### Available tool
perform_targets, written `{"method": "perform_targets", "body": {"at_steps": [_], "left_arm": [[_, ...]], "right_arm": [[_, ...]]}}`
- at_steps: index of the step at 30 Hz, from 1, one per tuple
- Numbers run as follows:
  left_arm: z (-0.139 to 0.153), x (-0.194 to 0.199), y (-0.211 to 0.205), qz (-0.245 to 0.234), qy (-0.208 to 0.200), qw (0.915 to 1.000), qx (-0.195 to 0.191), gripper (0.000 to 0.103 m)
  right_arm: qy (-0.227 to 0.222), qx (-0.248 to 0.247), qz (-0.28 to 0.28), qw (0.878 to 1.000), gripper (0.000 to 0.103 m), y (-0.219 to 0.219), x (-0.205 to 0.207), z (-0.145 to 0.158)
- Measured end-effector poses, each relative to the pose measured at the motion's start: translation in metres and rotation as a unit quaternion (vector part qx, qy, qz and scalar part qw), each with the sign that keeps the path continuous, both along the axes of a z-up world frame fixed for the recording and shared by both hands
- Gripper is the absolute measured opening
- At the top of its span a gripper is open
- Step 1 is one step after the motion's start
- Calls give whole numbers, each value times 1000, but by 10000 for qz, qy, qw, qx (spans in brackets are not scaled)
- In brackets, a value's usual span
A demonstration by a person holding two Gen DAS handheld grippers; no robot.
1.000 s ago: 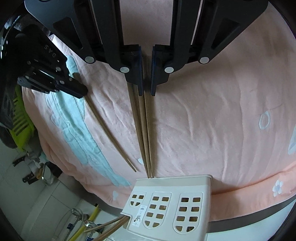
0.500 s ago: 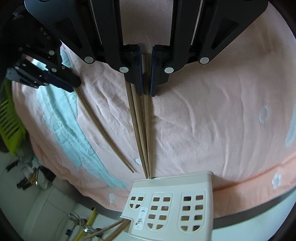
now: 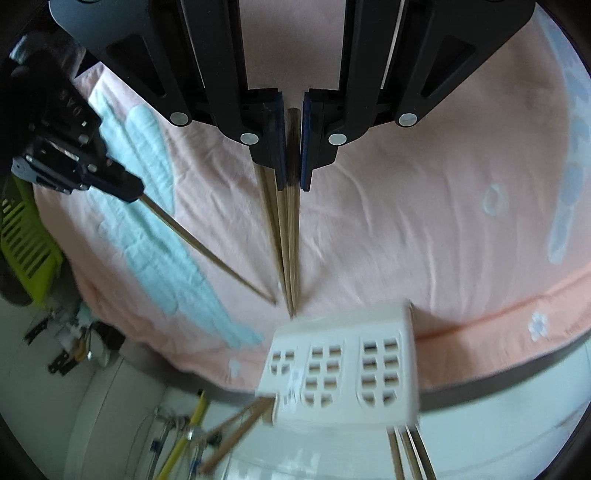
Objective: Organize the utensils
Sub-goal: 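Lift both held chopsticks up toward the white holder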
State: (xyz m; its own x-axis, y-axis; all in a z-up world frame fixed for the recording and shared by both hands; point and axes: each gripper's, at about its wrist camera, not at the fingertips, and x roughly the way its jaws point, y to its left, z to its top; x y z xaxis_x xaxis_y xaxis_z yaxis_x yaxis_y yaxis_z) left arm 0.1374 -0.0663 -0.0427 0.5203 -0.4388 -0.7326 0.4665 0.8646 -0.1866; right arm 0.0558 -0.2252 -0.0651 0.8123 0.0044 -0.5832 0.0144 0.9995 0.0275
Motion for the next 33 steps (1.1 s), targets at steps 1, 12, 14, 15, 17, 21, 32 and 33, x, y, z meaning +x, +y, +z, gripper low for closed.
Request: {"method": "perform_targets", "body": {"at_steps": [1,12,14,15,17,21,32,33], "left_arm": [[9,-1,4,21,-100,9999,-55,6],[82,2,20,71,-918,9949,-407,6],[92,8,22,76,-998,9942,-401,5],[99,11,22,84,-1042,9937,-401,5],[109,15,22,84,-1106,9930,-409,5],[130,25,24,104,-1207,9914,-490,5],[204,34,38,221,-1916,9777,-831,5],[211,34,41,265,-2012,9752,-878,5]], "right_arm": [[-91,-42,15,9999,7,-1,-1,7],[-801,-218,519,9952,7,-7,17,98],[-850,-203,631,9942,7,-7,24,112],[-891,-186,719,9932,7,-7,29,123],[-954,-173,836,9918,7,-5,35,139],[-1111,-232,956,9889,7,-3,46,169],[-1371,-251,1080,9843,6,-9,70,232],[-1411,-253,1066,9839,6,-9,70,234]]}}
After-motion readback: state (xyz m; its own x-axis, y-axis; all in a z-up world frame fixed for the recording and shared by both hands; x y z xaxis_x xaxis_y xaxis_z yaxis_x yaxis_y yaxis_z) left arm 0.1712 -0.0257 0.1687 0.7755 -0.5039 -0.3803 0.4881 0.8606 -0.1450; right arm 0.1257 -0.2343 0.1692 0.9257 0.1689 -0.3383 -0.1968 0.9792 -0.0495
